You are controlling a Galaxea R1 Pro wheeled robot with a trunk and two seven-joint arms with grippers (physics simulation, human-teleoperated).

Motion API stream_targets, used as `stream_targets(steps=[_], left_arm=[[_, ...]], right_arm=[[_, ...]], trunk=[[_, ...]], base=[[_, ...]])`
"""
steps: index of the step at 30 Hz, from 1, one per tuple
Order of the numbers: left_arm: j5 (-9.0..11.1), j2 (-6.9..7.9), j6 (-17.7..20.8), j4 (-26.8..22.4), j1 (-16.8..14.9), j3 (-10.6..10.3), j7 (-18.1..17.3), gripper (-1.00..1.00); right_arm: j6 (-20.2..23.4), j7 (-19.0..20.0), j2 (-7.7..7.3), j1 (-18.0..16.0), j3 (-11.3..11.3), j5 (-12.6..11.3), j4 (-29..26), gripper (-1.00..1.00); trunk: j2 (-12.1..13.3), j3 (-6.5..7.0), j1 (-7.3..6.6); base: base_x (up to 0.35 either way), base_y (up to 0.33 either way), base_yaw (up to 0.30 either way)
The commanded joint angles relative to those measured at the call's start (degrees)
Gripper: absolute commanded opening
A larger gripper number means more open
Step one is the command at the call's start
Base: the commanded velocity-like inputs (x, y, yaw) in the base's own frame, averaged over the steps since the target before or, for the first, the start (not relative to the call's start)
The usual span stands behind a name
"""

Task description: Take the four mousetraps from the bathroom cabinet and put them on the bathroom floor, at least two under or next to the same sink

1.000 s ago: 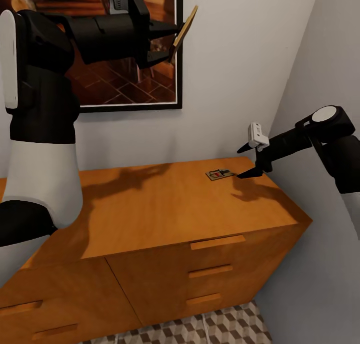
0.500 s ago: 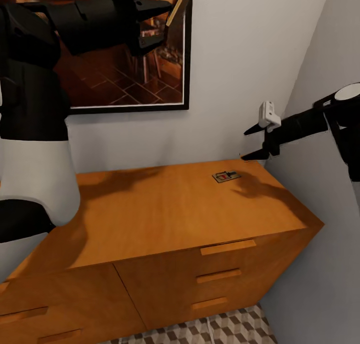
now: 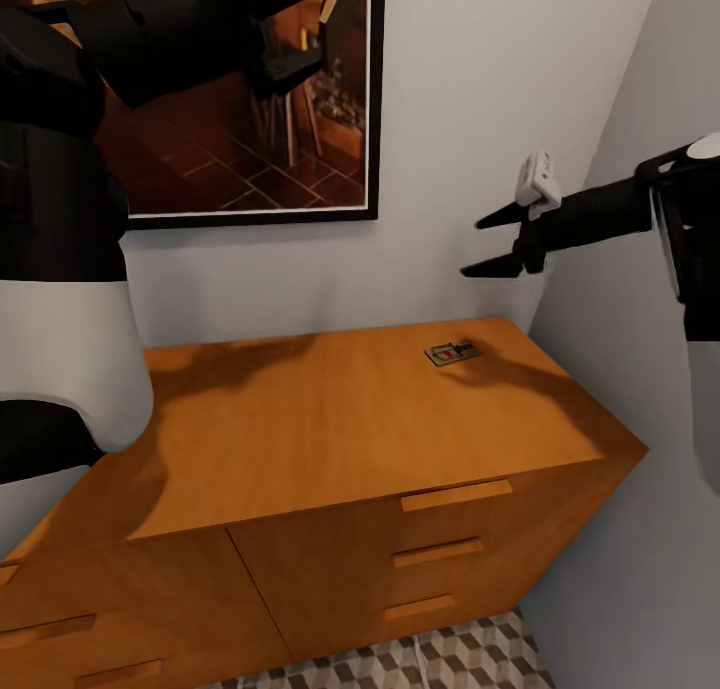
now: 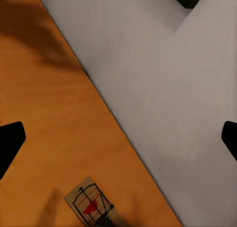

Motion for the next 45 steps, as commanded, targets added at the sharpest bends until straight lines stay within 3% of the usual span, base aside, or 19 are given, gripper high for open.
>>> stream_targets(steps=[1,4,5,6,7,9,10,12,13,16,17,20,23,25,29,34,36,41,45], left_arm=[[0.9,-0.03,0.1,0.0,-0.1,0.0,0.6,-1.0],[2.2,-0.07,0.2,0.1,-0.1,-0.2,0.9,-1.0],[6.3,-0.09,0.2,0.2,-0.1,-0.3,0.9,-1.0],[6.3,-0.1,0.2,0.3,-0.1,-0.3,1.0,-1.0],[6.3,-0.1,0.2,0.4,-0.1,-0.3,1.0,-1.0],[6.3,-0.08,0.2,0.5,-0.1,-0.3,1.1,-1.0],[6.3,-0.07,0.3,0.5,-0.1,-0.3,1.1,-1.0],[6.3,-0.04,0.5,0.5,0.0,-0.3,1.1,-1.0],[6.3,-0.04,0.5,0.5,0.0,-0.3,1.1,-1.0],[6.3,0.0,0.7,0.4,0.0,-0.4,1.7,-1.0],[6.3,0.01,0.8,0.4,0.0,-0.4,2.0,-1.0],[6.3,-0.02,0.8,0.4,0.0,-1.6,4.2,-1.0],[6.2,-0.01,0.8,0.5,0.0,-3.9,6.1,-1.0],[6.2,-0.02,0.8,0.6,0.0,-4.5,6.6,-1.0],[6.2,-0.03,0.8,0.6,0.0,-5.1,7.0,-1.0],[6.2,-0.03,0.8,0.7,0.0,-5.3,7.1,-1.0],[6.2,-0.03,0.8,0.7,0.0,-5.3,7.1,-1.0],[6.2,-0.01,0.9,0.4,0.0,-5.4,7.2,-1.0],[6.2,0.15,1.0,0.3,0.0,-5.5,7.2,-1.0]], right_arm=[[0.9,0.0,0.3,0.3,-0.3,0.0,-0.4,1.0],[1.9,-0.9,1.27,1.2,-1.2,-1.0,-1.4,1.0],[17.0,-73.5,22.54,5.0,-15.6,-11.5,-4.1,1.0],[16.9,-81.6,25.16,5.3,-16.7,-11.6,-4.2,1.0],[16.9,-85.8,26.36,5.5,-17.2,-11.7,-4.2,1.0],[16.6,-101.7,29.8,5.8,-18.4,-12.7,-4.3,1.0],[16.6,-105.1,30.32,5.8,-18.5,-13.3,-4.4,1.0],[16.5,-116.0,31.55,5.9,-18.9,-18.1,-4.5,1.0],[16.5,-118.2,31.72,5.9,-19.0,-19.7,-4.5,1.0],[16.2,-132.7,31.94,5.9,-19.1,-30.1,-4.8,1.0],[15.9,-135.6,31.94,5.9,-19.1,-31.7,-4.8,1.0],[11.6,-150.3,31.94,6.0,-19.1,-38.5,-4.9,1.0],[3.8,-161.7,31.94,5.9,-19.1,-43.0,-4.8,1.0],[-0.7,-166.3,31.94,5.9,-19.1,-44.4,-4.7,1.0],[-5.9,-170.6,31.94,6.0,-17.4,-47.9,-4.5,1.0],[-11.1,-174.5,31.94,6.0,-9.6,-60.5,-4.4,1.0],[-18.1,-174.5,31.94,6.0,-4.4,-66.3,-4.3,1.0],[-25.5,-174.5,31.94,6.1,2.5,-69.1,-3.7,1.0],[-27.0,-174.5,31.94,6.1,4.6,-69.5,-3.5,1.0]], trunk=[[0.0,-0.05,-0.01],[0.0,-0.05,-0.01],[0.0,-0.05,-0.01],[0.0,-0.05,-0.01],[0.0,-0.05,-0.01],[0.0,-0.05,-0.01],[0.0,-0.05,-0.01],[0.0,-0.05,-0.01],[0.0,-0.05,-0.01],[0.0,-0.05,-0.01],[0.0,-0.05,-0.01],[0.0,-0.05,-0.01],[0.0,-0.05,-0.01],[0.0,-0.05,-0.01],[0.0,-0.05,-0.01],[0.0,-0.05,-0.01],[0.0,-0.05,-0.01],[0.0,-0.05,-0.01],[0.0,-0.05,-0.01]], base=[[0.0,0.0,0.0],[0.0,0.0,0.0],[0.0,0.0,0.0],[0.0,0.0,0.0],[0.0,0.0,0.0],[0.0,0.0,0.0],[0.0,0.0,0.0],[0.0,0.0,0.0],[0.0,0.0,0.0],[0.0,0.0,0.0],[0.0,0.0,0.0],[0.0,0.0,0.0],[0.0,0.0,0.0],[0.0,0.0,0.0],[0.0,0.0,0.0],[0.0,0.0,0.0],[0.0,0.0,0.0],[0.0,0.0,0.0],[0.0,0.0,0.0]])
